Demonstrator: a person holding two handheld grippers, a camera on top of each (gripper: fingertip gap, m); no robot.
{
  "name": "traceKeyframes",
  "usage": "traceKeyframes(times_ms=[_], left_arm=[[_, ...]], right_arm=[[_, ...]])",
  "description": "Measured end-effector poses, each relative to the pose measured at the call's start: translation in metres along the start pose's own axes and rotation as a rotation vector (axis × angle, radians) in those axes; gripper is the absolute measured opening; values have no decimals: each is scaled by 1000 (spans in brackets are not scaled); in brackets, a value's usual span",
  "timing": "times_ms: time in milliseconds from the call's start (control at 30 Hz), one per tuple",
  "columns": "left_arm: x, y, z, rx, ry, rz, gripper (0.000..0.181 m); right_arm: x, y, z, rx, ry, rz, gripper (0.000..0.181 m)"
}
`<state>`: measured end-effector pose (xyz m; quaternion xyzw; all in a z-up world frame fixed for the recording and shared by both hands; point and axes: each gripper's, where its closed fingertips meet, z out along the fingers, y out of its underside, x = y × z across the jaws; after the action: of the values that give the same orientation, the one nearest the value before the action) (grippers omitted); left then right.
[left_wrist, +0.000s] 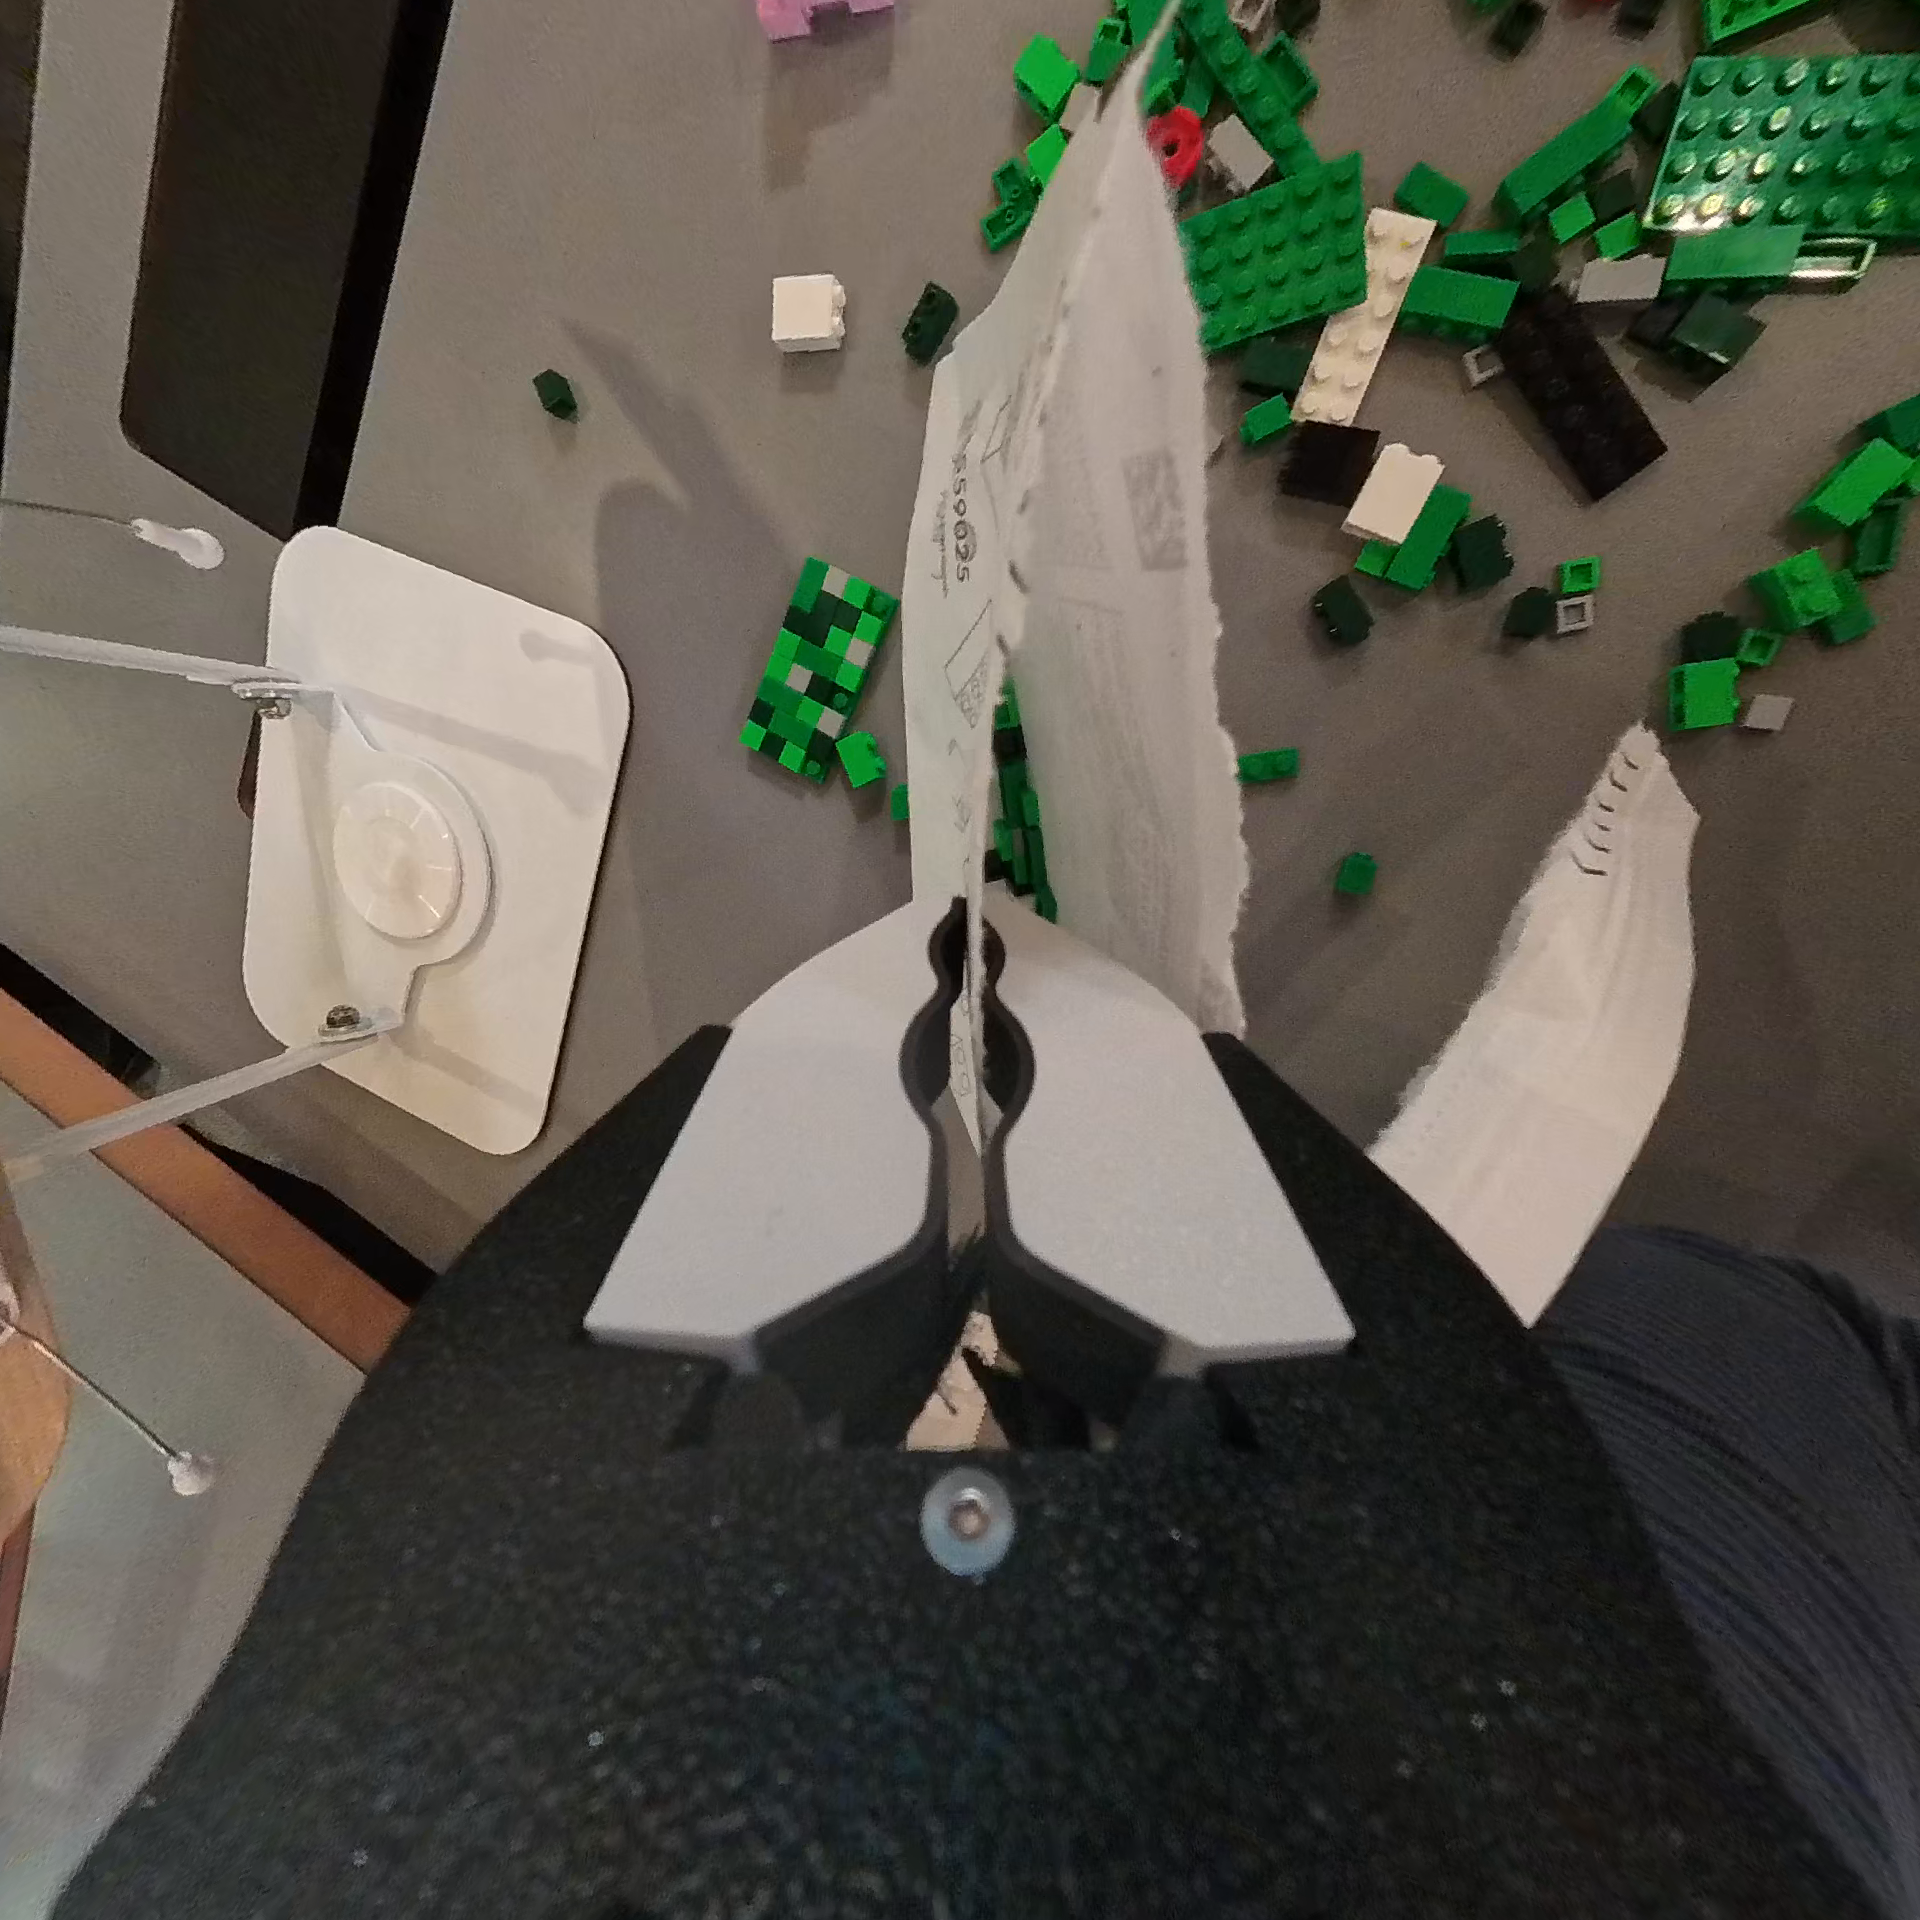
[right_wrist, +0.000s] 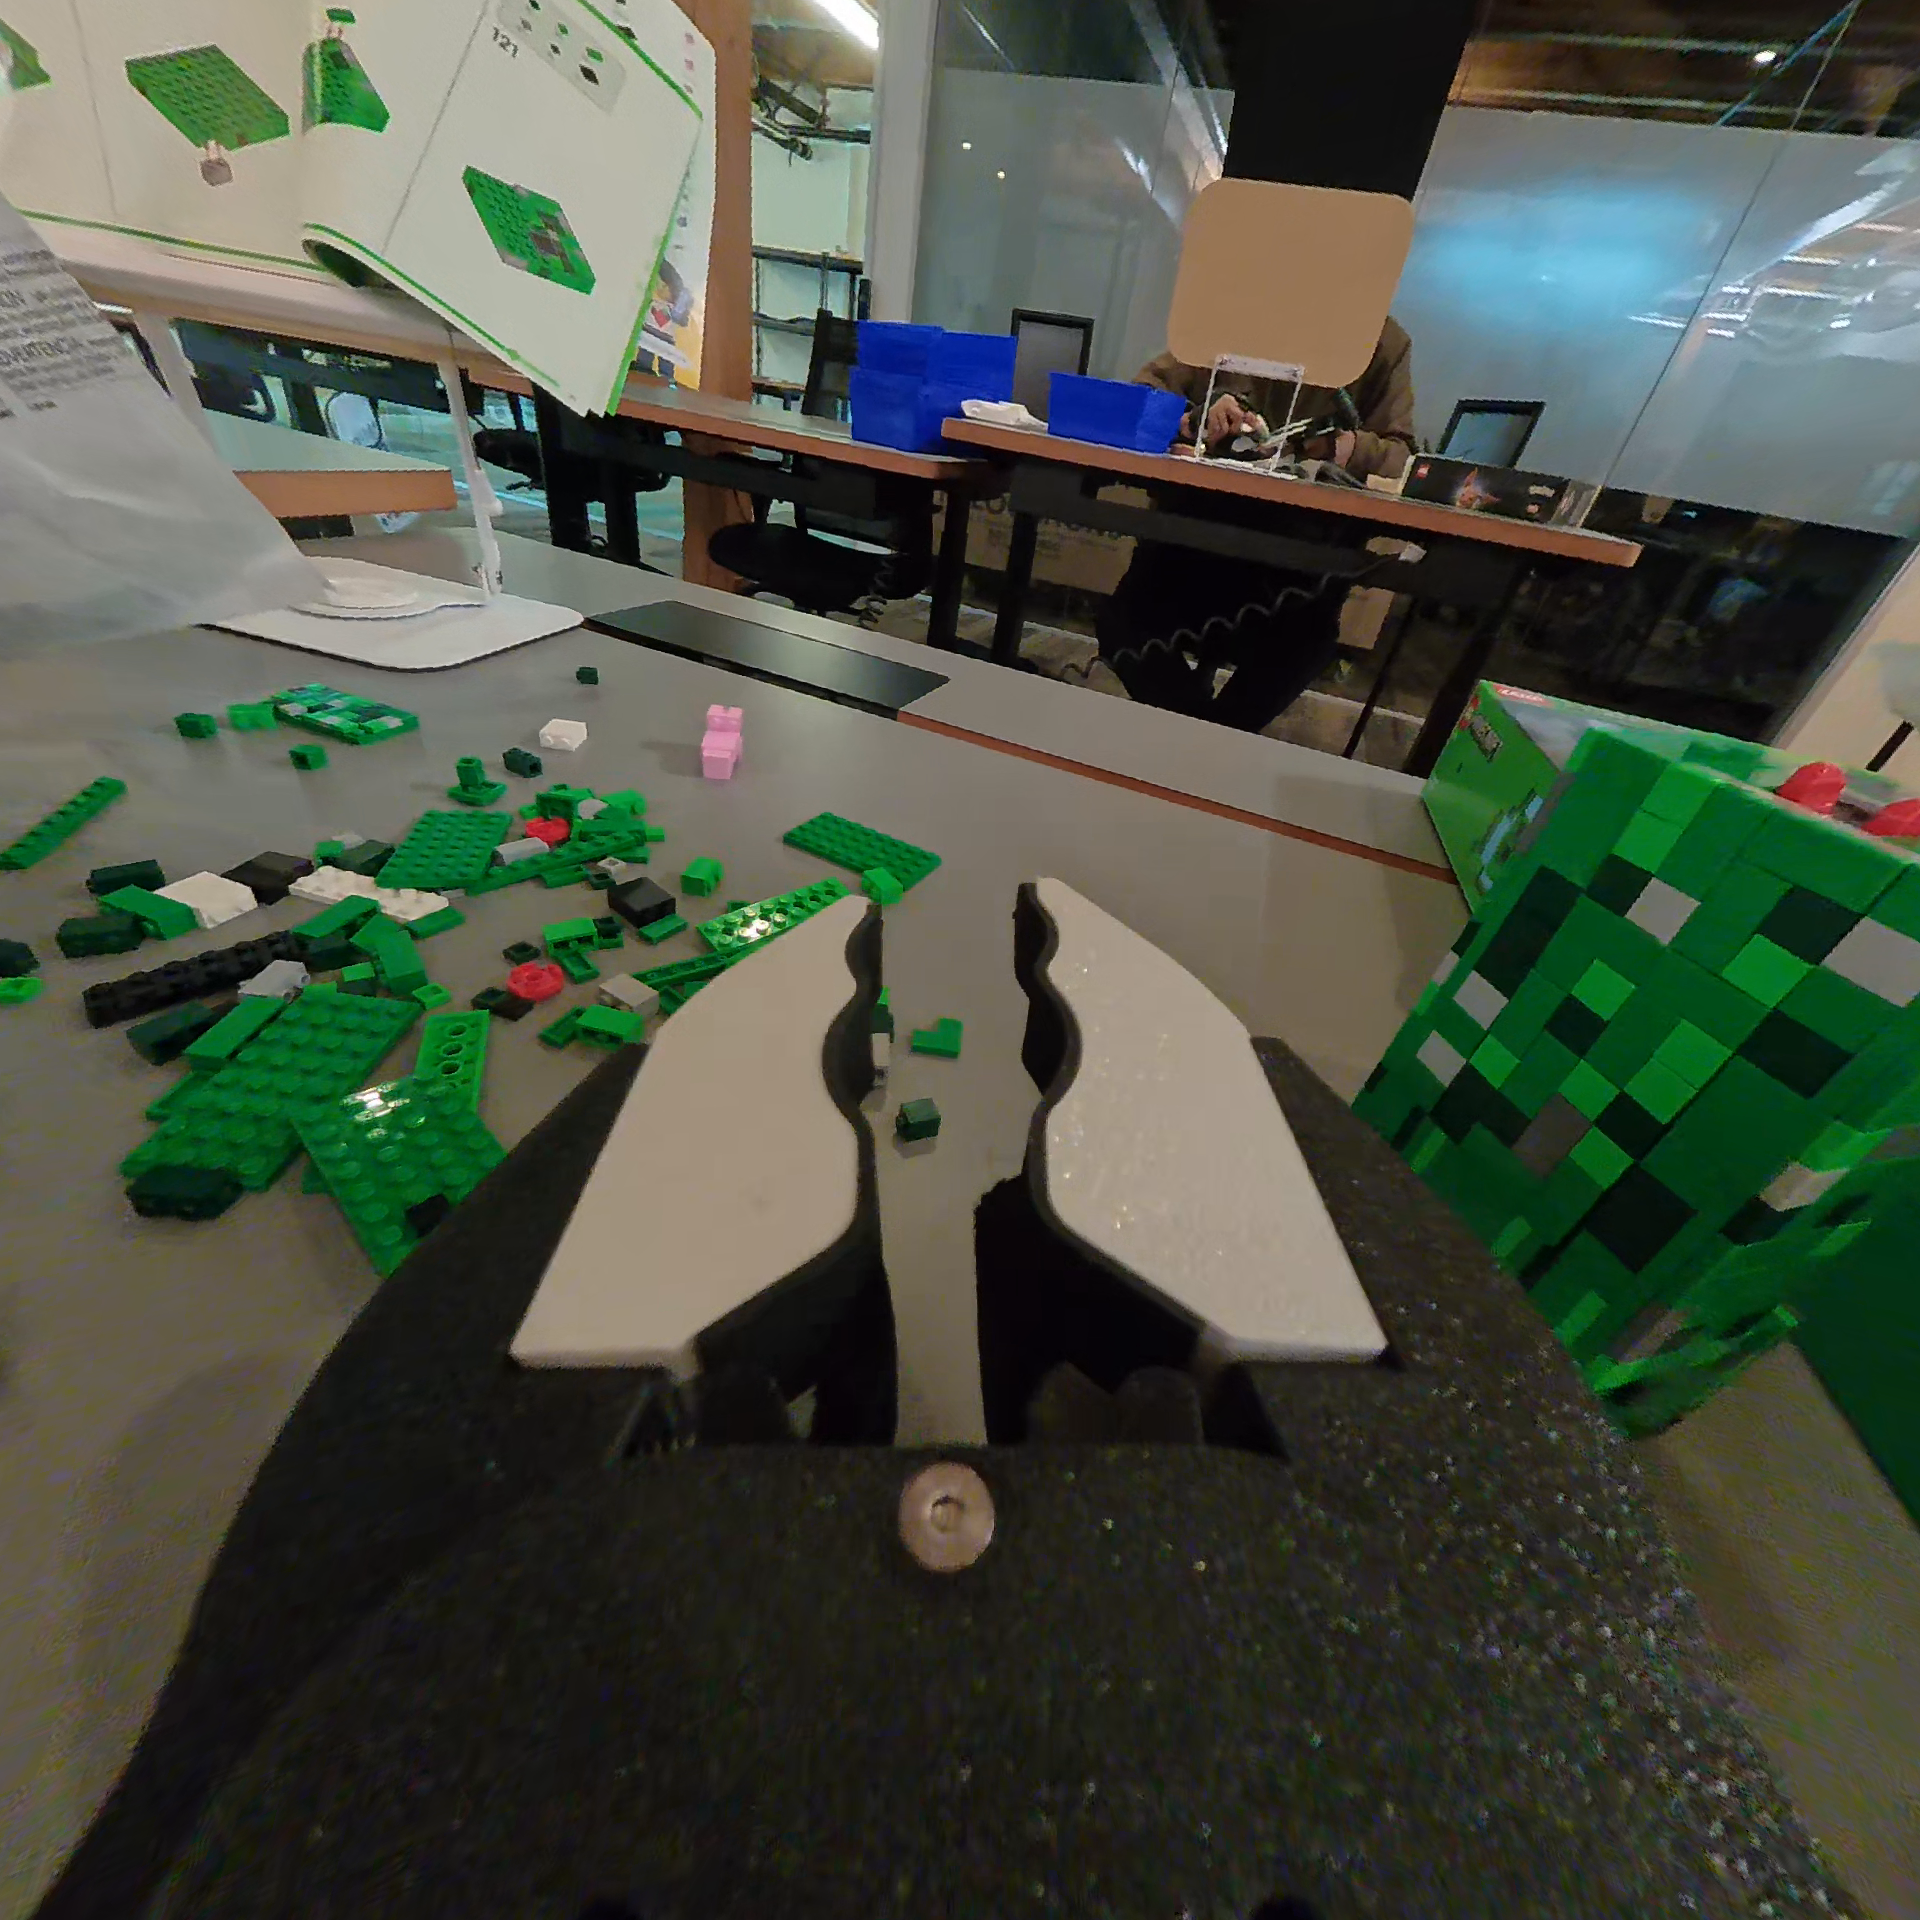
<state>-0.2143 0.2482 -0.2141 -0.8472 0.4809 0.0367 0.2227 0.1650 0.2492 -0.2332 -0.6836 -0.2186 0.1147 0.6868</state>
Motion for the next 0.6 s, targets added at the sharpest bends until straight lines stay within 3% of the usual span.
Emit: traceKeyframes(times_ms=[600], left_arm=[[-1,1,0,1,3,-6,0]], right_arm=[[-2,5,3,-29,-7,-24,23]])
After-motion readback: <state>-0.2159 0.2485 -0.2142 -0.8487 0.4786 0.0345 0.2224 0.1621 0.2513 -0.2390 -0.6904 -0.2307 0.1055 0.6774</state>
